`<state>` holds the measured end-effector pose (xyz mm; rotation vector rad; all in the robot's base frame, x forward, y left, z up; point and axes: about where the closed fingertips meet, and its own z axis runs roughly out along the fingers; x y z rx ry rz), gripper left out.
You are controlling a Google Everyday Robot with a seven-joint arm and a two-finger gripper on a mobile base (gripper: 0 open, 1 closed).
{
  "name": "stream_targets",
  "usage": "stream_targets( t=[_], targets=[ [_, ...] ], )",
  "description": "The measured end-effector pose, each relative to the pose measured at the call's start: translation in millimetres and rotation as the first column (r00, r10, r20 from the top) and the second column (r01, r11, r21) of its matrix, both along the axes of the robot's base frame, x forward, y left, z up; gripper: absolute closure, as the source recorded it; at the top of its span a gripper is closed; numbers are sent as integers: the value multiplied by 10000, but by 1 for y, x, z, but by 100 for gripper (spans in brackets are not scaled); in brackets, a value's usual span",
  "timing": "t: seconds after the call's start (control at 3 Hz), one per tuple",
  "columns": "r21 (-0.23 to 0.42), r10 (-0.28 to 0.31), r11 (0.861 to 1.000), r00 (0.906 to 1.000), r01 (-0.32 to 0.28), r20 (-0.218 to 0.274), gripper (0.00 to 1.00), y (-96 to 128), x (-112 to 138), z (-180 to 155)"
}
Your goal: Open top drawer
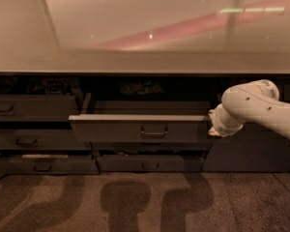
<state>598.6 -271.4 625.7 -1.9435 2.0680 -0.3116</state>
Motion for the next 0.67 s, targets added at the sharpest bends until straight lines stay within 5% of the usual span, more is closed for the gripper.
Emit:
stream_targets(
  t=[0.67],
  targets=[
    [2,83,10000,10000,-83,-36,100,0,-8,0]
  ],
)
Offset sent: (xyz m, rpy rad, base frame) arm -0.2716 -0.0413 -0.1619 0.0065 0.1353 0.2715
